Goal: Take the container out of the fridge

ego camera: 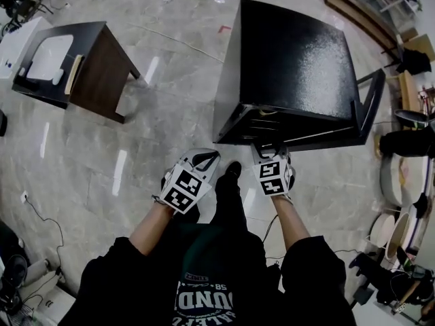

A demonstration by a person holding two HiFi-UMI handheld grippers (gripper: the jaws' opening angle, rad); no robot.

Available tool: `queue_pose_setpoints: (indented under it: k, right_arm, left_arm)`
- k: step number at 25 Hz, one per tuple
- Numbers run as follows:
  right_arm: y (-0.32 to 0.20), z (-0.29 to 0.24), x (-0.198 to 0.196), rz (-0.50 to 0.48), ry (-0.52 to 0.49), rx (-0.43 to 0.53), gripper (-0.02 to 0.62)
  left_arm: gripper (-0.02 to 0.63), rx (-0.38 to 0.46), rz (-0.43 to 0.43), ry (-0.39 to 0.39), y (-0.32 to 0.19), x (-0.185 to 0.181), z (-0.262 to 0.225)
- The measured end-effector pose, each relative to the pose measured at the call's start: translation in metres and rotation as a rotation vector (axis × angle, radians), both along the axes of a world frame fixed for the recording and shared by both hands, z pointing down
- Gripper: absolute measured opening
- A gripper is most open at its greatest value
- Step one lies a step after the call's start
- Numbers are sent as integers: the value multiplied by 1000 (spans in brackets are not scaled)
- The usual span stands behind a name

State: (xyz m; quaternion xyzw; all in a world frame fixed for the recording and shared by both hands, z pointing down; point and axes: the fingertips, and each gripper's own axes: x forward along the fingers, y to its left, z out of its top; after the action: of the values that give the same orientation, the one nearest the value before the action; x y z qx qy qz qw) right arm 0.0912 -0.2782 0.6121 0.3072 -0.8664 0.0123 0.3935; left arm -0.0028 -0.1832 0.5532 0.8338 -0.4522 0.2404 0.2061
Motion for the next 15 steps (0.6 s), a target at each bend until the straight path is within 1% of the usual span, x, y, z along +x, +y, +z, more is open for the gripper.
queue_pose_setpoints:
  k: [6, 9, 15]
  right_arm:
    - [-10, 34, -3, -12, 64, -39, 197]
    - [-14, 48, -6, -33, 91, -39, 201]
    - [-33, 61, -11, -103, 155, -16, 202]
  left_arm:
    - [14, -22, -2, 19, 10, 1, 6]
    - [14, -35, -7, 18, 17, 1, 13]
    - [14, -55, -48, 23, 27, -9, 25]
